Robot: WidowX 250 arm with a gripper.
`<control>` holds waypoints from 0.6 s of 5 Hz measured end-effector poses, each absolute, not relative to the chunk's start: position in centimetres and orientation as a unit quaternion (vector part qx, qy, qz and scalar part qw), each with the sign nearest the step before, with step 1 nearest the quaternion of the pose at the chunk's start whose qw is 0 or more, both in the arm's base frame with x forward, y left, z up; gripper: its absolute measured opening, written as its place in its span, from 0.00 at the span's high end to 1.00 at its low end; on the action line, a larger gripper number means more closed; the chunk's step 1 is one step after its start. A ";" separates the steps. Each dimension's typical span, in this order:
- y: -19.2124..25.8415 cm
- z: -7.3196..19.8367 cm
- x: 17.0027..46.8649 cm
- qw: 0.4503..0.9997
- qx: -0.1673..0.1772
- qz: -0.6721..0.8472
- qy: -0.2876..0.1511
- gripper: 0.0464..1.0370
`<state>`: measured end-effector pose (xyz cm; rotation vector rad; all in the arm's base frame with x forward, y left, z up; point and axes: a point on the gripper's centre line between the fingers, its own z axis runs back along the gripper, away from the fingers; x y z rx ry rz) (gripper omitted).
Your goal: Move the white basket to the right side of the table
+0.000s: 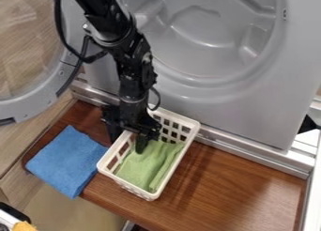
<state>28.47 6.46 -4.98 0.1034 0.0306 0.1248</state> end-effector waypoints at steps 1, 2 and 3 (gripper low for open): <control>6.8 -5.0 28.6 0.998 0.034 0.048 -0.002 0.68; 7.1 -4.8 28.7 0.999 0.014 0.040 -0.022 0.85; 7.6 -4.7 28.8 0.994 0.055 0.091 -0.031 0.91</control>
